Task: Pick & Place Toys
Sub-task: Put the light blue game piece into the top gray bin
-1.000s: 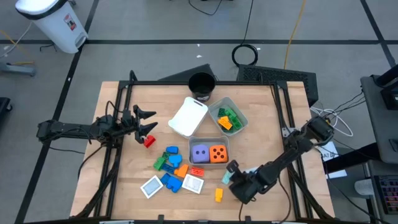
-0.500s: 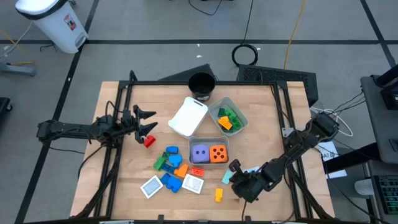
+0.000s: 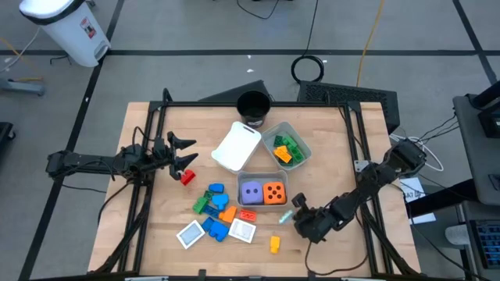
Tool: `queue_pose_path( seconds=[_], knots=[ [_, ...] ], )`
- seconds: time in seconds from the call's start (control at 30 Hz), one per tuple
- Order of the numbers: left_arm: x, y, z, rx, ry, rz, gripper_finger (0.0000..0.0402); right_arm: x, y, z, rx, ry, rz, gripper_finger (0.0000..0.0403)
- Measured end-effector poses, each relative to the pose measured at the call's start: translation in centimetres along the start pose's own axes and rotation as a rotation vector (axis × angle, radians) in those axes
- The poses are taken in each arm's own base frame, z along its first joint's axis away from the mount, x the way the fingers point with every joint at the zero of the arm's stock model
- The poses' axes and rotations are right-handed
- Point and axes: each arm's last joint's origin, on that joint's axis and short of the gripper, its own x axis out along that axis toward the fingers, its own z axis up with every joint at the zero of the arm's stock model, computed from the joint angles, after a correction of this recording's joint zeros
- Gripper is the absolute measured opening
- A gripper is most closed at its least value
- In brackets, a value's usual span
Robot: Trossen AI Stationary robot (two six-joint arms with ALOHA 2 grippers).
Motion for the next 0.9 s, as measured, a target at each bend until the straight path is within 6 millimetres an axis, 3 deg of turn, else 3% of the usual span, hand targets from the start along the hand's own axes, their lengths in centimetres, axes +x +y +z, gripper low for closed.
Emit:
queue_pose_path(
  seconds=[0.23,0.43,0.7,0.8,0.9],
  knots=[
    [0.0,0.0,0.0,0.000,0.000,0.000,0.0278,-3.0,0.3,1.1,0.127,-0.117,0.131,0.0000],
    [0.0,0.0,0.0,0.000,0.000,0.000,0.0278,-4.7,-0.5,1.6,0.184,-0.192,0.008,0.0005],
    [0.0,0.0,0.0,0.000,0.000,0.000,0.0278,-2.6,-2.8,0.6,0.321,-0.177,-0.072,0.0080],
    [0.0,0.0,0.0,0.000,0.000,0.000,0.0278,-1.6,-3.7,-0.6,0.362,-0.173,-0.095,0.0080],
    [0.0,0.0,0.0,0.000,0.000,0.000,0.0278,-0.9,-4.4,-1.4,0.406,-0.210,-0.024,0.0055]
  ],
)
